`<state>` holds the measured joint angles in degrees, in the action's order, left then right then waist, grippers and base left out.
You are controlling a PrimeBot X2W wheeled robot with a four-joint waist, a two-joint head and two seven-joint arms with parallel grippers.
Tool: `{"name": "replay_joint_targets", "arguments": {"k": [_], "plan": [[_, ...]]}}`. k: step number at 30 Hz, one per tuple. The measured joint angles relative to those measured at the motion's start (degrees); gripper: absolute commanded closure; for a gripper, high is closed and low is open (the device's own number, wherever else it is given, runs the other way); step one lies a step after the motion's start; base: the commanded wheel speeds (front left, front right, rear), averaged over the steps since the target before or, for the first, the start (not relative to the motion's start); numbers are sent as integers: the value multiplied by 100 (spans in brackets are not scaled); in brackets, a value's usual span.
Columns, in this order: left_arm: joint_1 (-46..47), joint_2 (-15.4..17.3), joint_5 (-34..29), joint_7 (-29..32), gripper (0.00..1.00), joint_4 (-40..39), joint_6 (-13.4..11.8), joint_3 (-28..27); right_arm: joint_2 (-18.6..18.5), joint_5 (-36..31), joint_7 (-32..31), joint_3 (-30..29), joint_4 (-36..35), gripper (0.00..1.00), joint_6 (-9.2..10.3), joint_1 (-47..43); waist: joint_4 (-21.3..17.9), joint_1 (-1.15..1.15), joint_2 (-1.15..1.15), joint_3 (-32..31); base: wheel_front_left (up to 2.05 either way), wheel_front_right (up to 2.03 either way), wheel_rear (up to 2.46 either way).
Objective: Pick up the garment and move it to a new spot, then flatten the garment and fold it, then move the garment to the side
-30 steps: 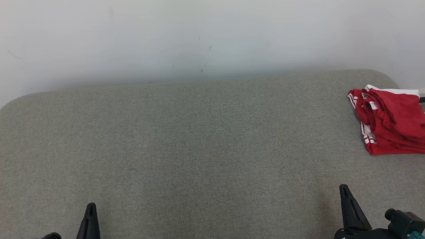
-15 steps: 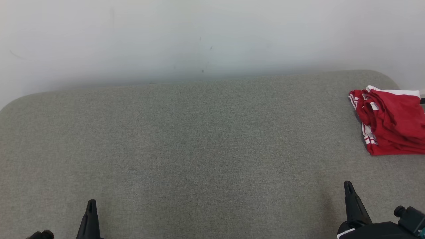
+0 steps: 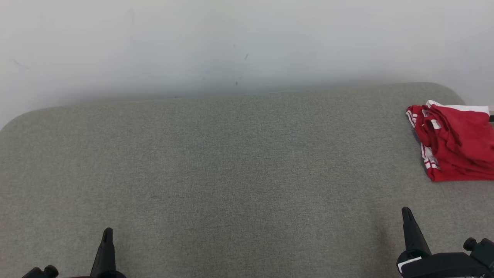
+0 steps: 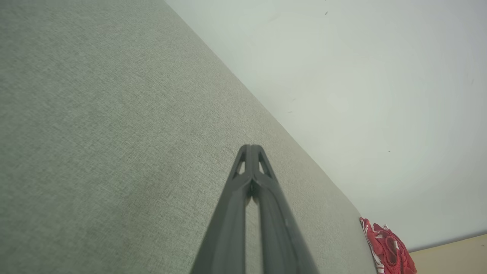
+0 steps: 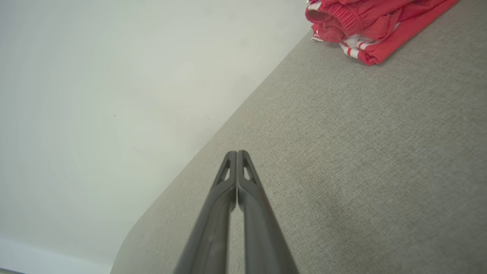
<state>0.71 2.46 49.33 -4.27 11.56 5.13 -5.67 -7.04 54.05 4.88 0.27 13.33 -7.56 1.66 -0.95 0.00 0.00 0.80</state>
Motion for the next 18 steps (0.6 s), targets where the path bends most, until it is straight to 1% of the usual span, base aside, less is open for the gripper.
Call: {"name": "replay_joint_targets", "arguments": {"k": [18], "plan": [[142,5,1194,310,100,79,54,-26,87,1121,-290,-154,29,100,0,134,21,0,0,-16,0,0,0]]}}
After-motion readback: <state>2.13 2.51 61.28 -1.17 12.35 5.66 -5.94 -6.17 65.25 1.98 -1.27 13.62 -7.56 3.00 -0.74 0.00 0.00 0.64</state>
